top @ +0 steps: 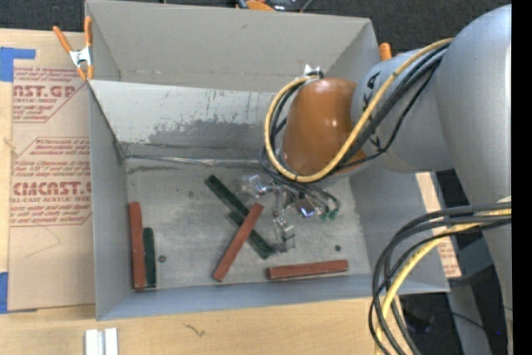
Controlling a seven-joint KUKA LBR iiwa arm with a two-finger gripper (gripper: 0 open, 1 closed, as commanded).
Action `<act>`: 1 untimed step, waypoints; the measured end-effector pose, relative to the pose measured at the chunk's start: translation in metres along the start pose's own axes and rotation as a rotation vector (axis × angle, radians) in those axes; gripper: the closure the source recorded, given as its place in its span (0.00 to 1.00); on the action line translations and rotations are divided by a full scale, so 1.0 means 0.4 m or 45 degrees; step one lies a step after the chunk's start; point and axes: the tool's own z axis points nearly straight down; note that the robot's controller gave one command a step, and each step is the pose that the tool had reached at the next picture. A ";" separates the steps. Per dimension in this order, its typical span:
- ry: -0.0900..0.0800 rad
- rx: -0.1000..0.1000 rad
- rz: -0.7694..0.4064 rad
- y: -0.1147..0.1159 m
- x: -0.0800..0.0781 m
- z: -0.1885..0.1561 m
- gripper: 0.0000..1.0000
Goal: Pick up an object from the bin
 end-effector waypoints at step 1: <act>-0.005 0.001 -0.196 0.125 -0.083 -0.001 0.00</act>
Offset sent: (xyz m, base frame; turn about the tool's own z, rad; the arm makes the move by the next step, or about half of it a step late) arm 0.0086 0.0565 0.0006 -0.1512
